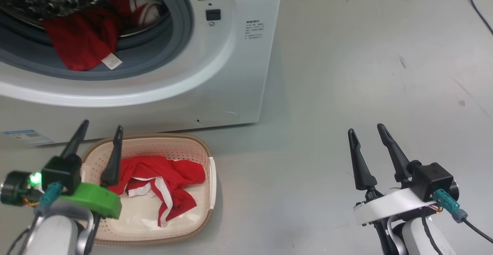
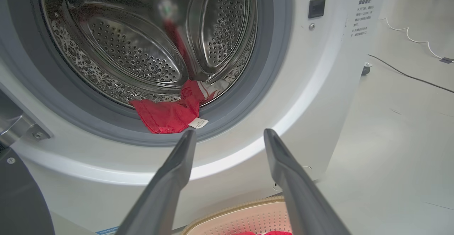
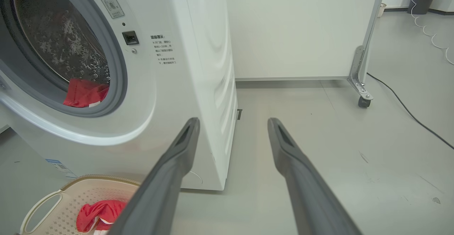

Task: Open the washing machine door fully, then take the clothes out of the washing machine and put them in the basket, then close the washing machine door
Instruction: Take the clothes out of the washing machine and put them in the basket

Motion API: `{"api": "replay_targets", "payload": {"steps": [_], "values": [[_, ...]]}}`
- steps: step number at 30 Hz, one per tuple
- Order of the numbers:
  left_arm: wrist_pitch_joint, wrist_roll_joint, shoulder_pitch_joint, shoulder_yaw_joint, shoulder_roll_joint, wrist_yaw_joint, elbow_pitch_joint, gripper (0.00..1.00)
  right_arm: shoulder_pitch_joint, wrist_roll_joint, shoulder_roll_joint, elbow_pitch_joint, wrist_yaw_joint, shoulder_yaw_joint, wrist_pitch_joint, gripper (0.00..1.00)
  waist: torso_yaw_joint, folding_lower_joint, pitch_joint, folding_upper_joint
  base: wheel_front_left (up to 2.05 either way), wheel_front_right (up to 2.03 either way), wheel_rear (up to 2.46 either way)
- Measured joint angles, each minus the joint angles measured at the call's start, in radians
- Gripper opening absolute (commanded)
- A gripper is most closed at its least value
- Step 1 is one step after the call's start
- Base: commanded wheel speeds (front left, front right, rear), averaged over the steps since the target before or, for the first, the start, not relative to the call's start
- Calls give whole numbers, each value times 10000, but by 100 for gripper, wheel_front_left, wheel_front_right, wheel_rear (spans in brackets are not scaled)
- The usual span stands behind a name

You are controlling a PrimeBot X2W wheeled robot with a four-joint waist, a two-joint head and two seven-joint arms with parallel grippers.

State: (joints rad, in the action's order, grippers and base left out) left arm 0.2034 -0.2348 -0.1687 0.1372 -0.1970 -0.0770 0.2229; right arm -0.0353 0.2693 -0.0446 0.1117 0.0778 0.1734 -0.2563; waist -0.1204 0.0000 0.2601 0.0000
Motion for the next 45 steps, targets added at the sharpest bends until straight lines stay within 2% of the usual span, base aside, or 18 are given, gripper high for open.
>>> {"api": "replay_targets", "payload": {"steps": [4,11,17,25,32,38,45], "values": [[-368,75,-602,-61,-217,-2,13,100,-230,0,-2,-48,2,153,0,100,-260,0,409,0,0,0,0],[-1419,153,-2147,-535,-984,-29,376,100,-699,389,-2,-144,29,550,0,100,-861,0,1219,0,0,0,0],[-2360,67,-3273,-938,-1221,105,830,100,-962,596,-2,-163,-12,807,-2,100,-1369,0,1740,0,0,0,0],[-3519,94,-4737,-976,-1609,117,1620,100,-1248,1009,-2,-215,-94,1147,0,100,-1969,0,2329,0,0,0,0],[-4341,525,-5561,-930,-2238,240,2414,100,-1422,1195,-2,-257,-188,1480,-2,100,-2361,0,2743,0,0,0,0],[-4859,884,-6278,-905,-2627,368,2911,100,-1470,1400,2,-313,-286,1674,0,100,-2617,0,3090,0,0,0,0],[-5271,1133,-6987,-759,-2823,477,3452,100,-1665,1526,6,-368,-378,1941,-2,100,-2824,0,3439,0,0,0,0]]}}
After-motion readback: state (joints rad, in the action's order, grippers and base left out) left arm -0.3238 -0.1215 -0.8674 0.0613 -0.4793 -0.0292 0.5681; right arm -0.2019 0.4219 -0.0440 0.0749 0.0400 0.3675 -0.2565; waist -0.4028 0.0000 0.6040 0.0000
